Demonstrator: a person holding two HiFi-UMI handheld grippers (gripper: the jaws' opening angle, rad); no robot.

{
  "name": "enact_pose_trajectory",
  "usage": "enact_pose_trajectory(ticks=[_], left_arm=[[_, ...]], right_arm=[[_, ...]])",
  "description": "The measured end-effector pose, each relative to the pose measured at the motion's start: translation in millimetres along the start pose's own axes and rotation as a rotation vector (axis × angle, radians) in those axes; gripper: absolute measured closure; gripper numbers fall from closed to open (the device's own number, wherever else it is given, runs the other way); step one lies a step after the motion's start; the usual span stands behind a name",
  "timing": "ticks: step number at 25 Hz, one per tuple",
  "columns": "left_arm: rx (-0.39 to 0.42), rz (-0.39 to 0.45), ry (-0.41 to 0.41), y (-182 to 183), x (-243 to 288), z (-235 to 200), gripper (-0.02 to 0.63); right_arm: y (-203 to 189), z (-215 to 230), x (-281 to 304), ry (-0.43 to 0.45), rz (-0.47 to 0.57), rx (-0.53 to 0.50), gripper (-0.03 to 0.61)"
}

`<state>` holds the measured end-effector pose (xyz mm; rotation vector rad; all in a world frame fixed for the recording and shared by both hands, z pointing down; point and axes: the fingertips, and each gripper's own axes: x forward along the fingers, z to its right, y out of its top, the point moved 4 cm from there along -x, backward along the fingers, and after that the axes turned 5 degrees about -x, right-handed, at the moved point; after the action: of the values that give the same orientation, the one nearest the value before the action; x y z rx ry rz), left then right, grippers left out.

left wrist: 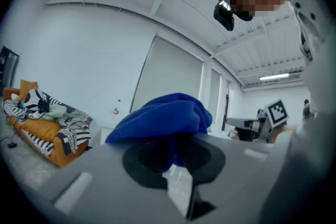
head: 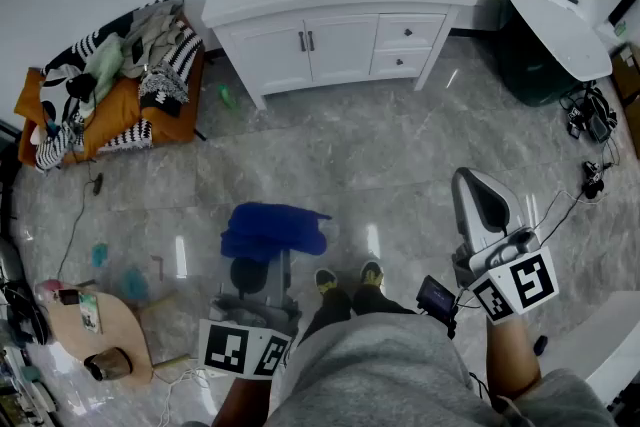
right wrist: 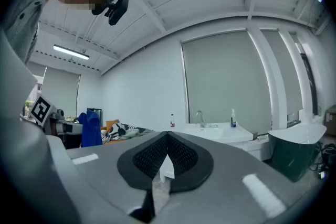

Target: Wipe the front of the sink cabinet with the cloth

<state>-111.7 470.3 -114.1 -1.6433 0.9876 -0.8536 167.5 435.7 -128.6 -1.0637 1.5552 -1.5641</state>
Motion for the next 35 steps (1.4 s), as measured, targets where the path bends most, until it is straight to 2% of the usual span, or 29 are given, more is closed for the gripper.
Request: enact_pose_trajectory(ticks=[7, 13, 21, 28, 35], left_arm=[[-0.027, 0.001, 0.000, 3.6, -1.5, -12.9, 0.566], [-0.014, -0.011, -0.022, 3.1, -7.0, -25.1, 0.566], [-0.034, 0.022, -0.033, 12.6, -19.8, -55.8, 0.566], [-0.050, 0.050, -0.018, 17.1, -37.5, -88.0, 0.566], [-0.061, 0.057, -0.034, 19.3, -38.7, -101.8, 0.566]], right_arm=[[3.1, -11.0, 4.8, -0.010, 0.002, 0.011, 0.578], [2.9, -24.9, 3.9, -0.024, 0.021, 0.074, 0.578], [9.0, -66.6, 22.4, 0.025, 0.013, 0.043, 0.580], [15.7, -93.4, 32.8, 0.012, 0.015, 0.021, 0.580], [21.4, -106.5, 47.7, 0.030, 0.015, -0.004, 0.578]])
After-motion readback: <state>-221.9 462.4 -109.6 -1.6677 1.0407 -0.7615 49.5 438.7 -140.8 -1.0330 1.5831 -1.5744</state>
